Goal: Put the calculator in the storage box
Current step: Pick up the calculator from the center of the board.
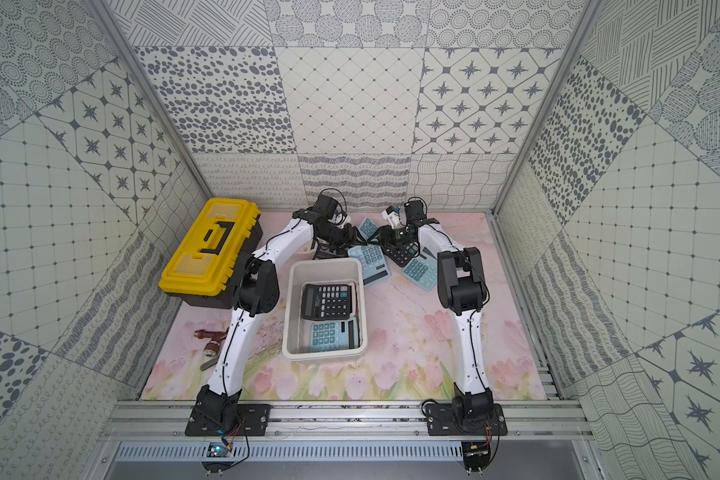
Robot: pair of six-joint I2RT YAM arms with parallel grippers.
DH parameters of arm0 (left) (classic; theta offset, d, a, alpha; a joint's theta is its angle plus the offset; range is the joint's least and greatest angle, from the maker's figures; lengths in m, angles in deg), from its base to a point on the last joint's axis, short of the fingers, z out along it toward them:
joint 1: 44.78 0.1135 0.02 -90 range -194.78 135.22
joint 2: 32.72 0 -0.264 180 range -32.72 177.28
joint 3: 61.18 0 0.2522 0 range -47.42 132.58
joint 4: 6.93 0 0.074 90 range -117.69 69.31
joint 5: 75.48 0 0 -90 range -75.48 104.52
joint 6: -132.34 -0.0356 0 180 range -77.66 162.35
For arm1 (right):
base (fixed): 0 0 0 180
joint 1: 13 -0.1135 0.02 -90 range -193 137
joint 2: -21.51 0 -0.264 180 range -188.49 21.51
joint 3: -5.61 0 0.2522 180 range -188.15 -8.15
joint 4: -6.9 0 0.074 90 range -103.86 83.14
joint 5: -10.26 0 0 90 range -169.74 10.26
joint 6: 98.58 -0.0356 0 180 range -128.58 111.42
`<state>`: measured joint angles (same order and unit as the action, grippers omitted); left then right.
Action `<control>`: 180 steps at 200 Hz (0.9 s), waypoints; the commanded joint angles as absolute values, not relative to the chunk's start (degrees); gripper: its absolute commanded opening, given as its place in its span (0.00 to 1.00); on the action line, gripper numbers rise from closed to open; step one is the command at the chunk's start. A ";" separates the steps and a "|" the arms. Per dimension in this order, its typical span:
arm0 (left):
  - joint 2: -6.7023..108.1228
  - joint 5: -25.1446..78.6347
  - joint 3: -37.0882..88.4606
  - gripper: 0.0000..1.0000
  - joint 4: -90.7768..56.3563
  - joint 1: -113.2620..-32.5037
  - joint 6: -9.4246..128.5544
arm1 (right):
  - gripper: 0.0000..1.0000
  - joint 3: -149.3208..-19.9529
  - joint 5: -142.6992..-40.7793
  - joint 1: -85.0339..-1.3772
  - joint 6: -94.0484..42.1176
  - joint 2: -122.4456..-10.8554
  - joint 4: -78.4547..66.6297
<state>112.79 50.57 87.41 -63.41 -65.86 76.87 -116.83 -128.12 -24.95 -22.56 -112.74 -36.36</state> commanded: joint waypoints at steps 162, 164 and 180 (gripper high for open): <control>108.30 50.66 83.16 0.51 -63.31 -67.17 76.51 | 0.17 -100.17 -134.77 -22.86 -15.20 -102.04 -36.14; 108.22 50.69 83.07 0.51 -63.25 -67.19 76.57 | 0.16 -100.17 -134.94 -22.85 -15.20 -102.05 -36.13; 108.08 50.95 82.41 0.51 -62.75 -67.21 76.95 | 0.16 -100.02 -135.95 -22.86 -15.64 -102.08 -35.97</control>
